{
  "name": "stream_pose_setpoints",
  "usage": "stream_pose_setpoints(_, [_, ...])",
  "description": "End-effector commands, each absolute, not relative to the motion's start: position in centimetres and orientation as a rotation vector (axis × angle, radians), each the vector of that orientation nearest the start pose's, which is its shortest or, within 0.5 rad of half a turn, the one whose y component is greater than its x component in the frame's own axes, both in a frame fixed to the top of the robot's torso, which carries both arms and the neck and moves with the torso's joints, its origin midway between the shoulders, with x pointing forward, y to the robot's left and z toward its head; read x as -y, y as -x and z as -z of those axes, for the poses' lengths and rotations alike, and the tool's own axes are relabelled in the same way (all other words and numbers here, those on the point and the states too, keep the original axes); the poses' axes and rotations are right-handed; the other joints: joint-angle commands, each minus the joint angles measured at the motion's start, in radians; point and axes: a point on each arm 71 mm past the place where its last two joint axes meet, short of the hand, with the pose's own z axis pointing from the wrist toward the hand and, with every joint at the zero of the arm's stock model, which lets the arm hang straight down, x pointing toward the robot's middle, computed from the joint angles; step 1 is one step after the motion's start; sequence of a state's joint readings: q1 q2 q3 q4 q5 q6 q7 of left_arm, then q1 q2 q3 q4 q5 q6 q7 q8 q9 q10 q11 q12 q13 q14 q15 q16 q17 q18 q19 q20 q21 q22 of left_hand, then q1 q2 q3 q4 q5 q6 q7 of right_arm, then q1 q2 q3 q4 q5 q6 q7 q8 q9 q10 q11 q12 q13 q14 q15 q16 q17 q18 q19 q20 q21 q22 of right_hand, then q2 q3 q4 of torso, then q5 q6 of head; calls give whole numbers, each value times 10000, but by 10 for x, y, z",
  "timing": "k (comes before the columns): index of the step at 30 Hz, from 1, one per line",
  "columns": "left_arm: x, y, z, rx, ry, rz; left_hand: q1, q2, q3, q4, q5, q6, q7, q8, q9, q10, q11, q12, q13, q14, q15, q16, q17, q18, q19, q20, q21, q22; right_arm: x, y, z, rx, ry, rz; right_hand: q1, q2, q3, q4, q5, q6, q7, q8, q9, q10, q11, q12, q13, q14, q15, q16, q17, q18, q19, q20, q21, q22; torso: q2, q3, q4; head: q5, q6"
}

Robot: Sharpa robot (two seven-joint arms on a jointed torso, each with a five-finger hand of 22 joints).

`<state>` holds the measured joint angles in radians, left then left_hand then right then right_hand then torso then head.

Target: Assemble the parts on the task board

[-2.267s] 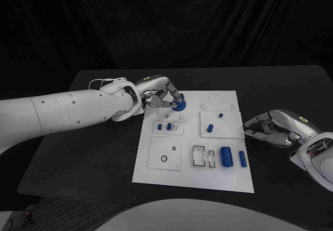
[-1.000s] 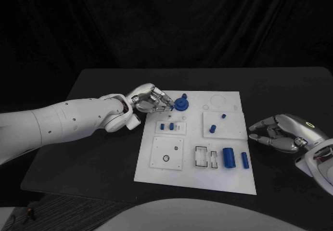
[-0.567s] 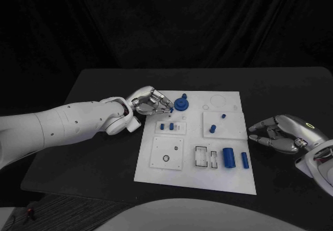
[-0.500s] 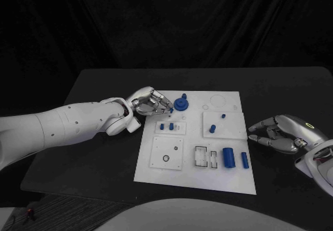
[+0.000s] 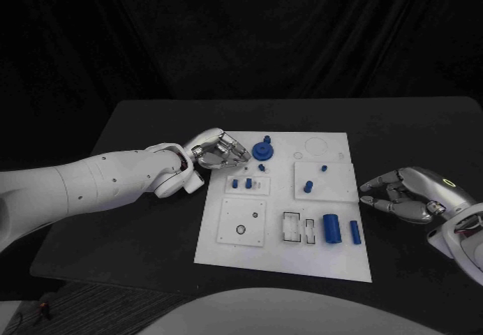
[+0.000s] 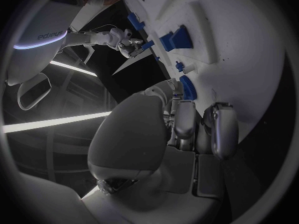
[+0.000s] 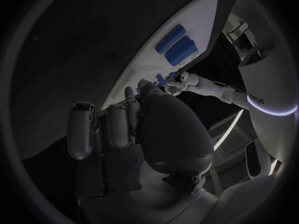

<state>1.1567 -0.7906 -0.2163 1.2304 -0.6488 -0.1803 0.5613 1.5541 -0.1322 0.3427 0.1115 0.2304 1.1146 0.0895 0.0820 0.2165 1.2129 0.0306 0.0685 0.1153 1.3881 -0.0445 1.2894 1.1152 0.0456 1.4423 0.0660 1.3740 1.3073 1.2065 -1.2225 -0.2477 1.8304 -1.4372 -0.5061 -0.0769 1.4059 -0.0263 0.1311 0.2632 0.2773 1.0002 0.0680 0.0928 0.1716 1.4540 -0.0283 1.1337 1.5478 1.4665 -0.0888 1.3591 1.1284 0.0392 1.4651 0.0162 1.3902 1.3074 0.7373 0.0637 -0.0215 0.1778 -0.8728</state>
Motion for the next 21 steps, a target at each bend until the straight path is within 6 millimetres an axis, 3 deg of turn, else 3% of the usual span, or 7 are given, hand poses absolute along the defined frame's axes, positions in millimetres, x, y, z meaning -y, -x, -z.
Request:
stream_pose_setpoints(1, [-250, -488, 263, -16934, 2932, 12820, 10, -31, -58, 12, -6, -50, -30, -65, -9, -42, 13, -26, -18, -47, 4, -19, -18, 13, -67, 21, -27, 2017, 288, -384, 214, -16904, 488, -6071, 102, -17, -11, -44, -40, 68, 19, 52, 10, 22, -72, -29, -4116, 368, -72, 4, 11, 14, 360, 9, 10, 2099, -1, -1, 1, -13, 2])
stream_pose_setpoints(8, [-252, -486, 260, -16477, 2646, 12676, 30, -101, -137, 79, -73, -329, -22, -169, -73, -222, 40, -24, -111, -142, 27, -40, -115, 36, -156, 40, -117, 1985, 289, -383, 214, -16904, 470, -6053, 102, -17, -11, -44, -40, 68, 19, 52, 10, 22, -72, -29, -4116, 368, -72, 4, 11, 14, 360, 9, 10, 2099, -12, -6, 5, -7, 2])
stream_pose_setpoints(12, [-250, -480, 255, -16104, 1282, 12256, 48, -191, -264, 115, -95, -643, -65, -162, -126, -451, 30, 55, -111, -175, 33, 6, -115, 43, -192, 50, -130, 1977, 289, -382, 214, -16907, 452, -6042, 125, -20, -16, -51, -42, 77, 18, 55, 13, 25, -74, -36, -4120, 372, -75, 12, 23, 11, 367, 7, 28, 2105, -29, -12, 4, -23, 2])
stream_pose_setpoints(17, [-245, -479, 232, -15493, -222, 11837, 5, -253, -476, 234, -347, -733, -171, -111, -128, -839, -49, 203, -6, -213, -24, 44, -133, 54, -235, 11, -154, 1964, 289, -381, 212, -16891, 404, -6055, 130, -20, -16, -53, -42, 77, 18, 55, 13, 21, -74, -52, -4135, 373, -75, 13, 23, 9, 369, 7, 33, 2106, -33, 3, -38, -11, 2])
stream_pose_setpoints(21, [-243, -484, 211, -15208, -1204, 11297, -42, -341, -649, 368, -697, -994, -236, -163, -185, -1400, -69, 229, 54, -255, -23, 72, -145, 78, -329, 7, -263, 1928, 289, -380, 212, -16895, 367, -6027, 134, -22, -16, -55, -43, 76, 17, 54, 13, 24, -75, -43, -4125, 374, -75, 18, 34, 9, 370, 6, 35, 2107, -22, -6, 1, -101, 2])
